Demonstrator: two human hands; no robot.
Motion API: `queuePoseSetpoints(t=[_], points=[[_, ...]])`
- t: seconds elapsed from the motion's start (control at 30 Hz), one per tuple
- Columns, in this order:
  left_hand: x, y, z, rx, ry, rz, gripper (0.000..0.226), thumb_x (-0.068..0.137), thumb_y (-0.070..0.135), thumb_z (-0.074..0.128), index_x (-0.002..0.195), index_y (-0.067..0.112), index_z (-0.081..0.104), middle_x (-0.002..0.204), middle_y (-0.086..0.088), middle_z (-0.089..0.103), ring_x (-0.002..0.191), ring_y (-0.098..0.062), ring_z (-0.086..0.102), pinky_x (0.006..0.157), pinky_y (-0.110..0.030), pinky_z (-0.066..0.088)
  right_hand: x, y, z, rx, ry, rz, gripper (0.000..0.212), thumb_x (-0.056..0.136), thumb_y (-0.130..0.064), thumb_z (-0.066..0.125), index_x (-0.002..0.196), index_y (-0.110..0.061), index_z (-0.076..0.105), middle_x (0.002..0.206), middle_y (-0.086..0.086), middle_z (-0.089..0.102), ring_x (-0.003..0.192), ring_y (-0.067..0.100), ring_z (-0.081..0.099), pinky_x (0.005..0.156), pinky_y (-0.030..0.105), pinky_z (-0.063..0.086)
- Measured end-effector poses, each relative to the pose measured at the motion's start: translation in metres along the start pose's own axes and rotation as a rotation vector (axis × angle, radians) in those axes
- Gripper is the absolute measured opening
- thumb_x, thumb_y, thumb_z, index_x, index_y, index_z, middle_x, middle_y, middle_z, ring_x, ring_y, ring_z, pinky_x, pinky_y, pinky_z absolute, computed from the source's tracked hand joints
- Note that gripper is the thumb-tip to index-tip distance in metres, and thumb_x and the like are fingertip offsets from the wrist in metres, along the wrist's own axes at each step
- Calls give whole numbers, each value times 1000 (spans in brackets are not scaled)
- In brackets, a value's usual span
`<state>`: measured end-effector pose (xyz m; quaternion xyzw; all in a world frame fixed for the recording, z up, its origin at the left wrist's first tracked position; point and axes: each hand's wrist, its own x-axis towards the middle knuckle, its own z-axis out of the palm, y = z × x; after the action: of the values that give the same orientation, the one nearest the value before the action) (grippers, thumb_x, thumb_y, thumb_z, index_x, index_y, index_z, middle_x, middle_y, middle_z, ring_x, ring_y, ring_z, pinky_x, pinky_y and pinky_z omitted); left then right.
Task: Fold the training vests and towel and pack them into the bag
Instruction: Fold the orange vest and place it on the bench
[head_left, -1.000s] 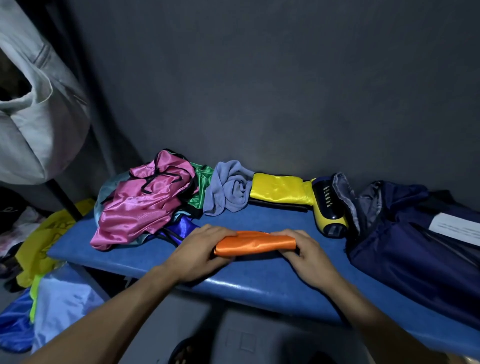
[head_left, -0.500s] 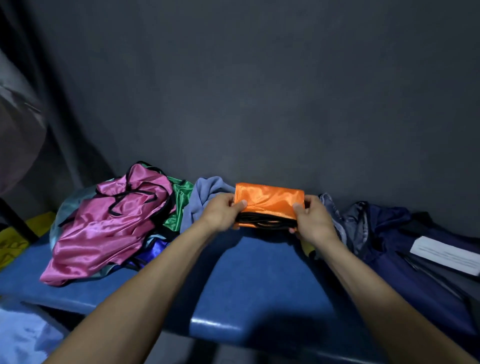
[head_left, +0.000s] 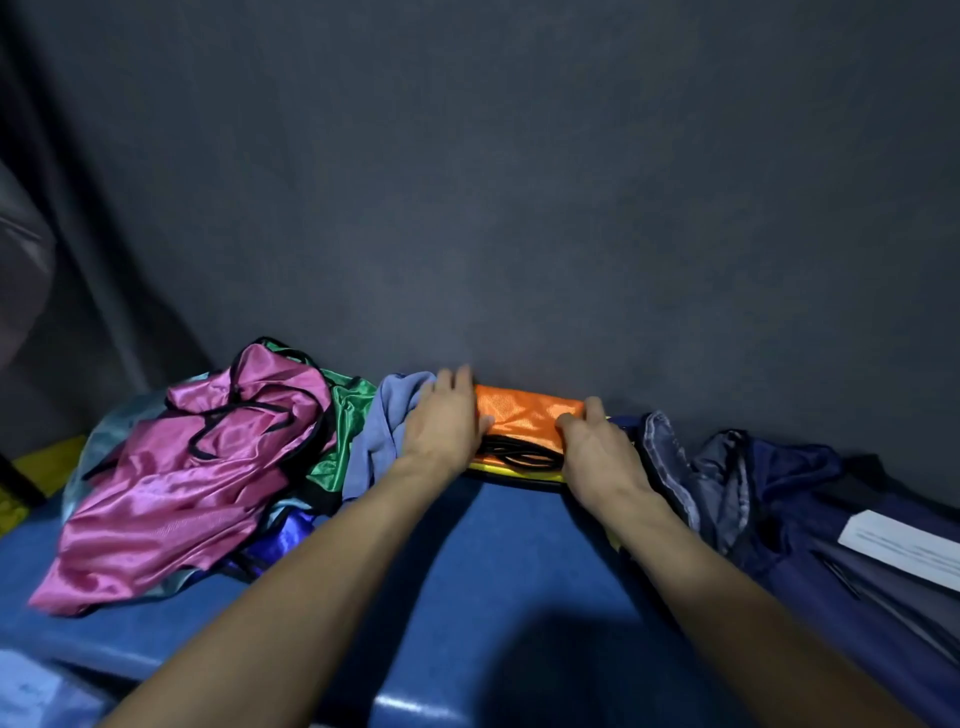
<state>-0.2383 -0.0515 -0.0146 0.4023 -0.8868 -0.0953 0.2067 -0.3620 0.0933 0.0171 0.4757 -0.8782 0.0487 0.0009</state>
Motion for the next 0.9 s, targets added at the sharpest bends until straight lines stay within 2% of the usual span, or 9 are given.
queuePoseSetpoints(t=[0.07, 0.13, 0.2, 0.27, 0.33, 0.47, 0.73, 0.83, 0.9], points=[[-3, 9, -1, -10, 170, 300, 40, 97, 30, 62, 135, 17, 55, 130, -9, 56, 113, -33, 54, 90, -45, 47, 0, -2, 0, -91, -3, -25, 30, 95, 0, 55, 122, -9, 59, 134, 13, 39, 108, 34, 54, 81, 43, 49], [-1, 14, 3, -65, 66, 479, 40, 101, 33, 49, 139, 23, 59, 146, -7, 51, 131, -32, 49, 105, -46, 42, 0, -3, -2, -212, -4, -64, 29, 95, -11, 61, 124, -12, 60, 136, 11, 40, 119, 33, 46, 89, 43, 46], [-7, 12, 12, 42, -182, 435, 47, 107, 39, 34, 152, 32, 46, 166, -5, 27, 154, -30, 20, 124, -49, 16, 4, -4, -5, -254, -2, -101, 32, 95, -17, 63, 126, -12, 58, 137, 8, 39, 124, 32, 43, 96, 44, 43], [-15, 4, 23, 157, -320, 372, 52, 109, 46, 24, 161, 39, 22, 172, 2, 2, 158, -27, -9, 126, -53, -5, 10, -7, -9, -165, 29, -150, 34, 97, -19, 58, 129, -11, 53, 139, 9, 40, 123, 32, 45, 98, 44, 44], [-19, 1, 26, 175, -355, 360, 55, 108, 51, 21, 162, 43, 12, 171, 7, -8, 155, -28, -21, 124, -55, -12, 16, -10, -3, -55, 47, -208, 38, 100, -24, 50, 136, -11, 47, 143, 9, 41, 128, 33, 45, 101, 45, 42], [-18, 4, 19, 195, -385, 366, 56, 108, 53, 17, 162, 38, 10, 171, 7, -11, 155, -26, -24, 124, -52, -16, 18, -10, 32, -117, -102, -248, 54, 107, -33, 36, 159, -21, 25, 165, 8, 25, 153, 30, 19, 123, 48, 19], [-51, -24, 28, 252, -280, 457, 72, 96, 49, -1, 164, 27, 9, 172, -1, -6, 158, -25, -8, 127, -51, -3, 10, -10, 48, -152, -163, -216, 62, 108, -51, 19, 163, -34, -4, 172, 11, -4, 157, 34, -8, 127, 52, -1], [-44, -20, 24, 185, -373, 424, 61, 107, 45, 19, 164, 27, 9, 172, -2, -6, 158, -24, -10, 127, -49, -4, 12, -13, 46, -195, -214, -206, 65, 107, -56, 18, 163, -34, -8, 171, 11, -9, 157, 35, -13, 126, 53, -3], [-40, -16, 10, 151, -404, 454, 57, 108, 36, 35, 162, 25, 19, 172, -4, 8, 158, -25, 2, 127, -51, 2, 13, -14, 41, -218, -263, -198, 67, 106, -58, 18, 162, -35, -11, 171, 10, -11, 157, 34, -14, 126, 53, -3]])
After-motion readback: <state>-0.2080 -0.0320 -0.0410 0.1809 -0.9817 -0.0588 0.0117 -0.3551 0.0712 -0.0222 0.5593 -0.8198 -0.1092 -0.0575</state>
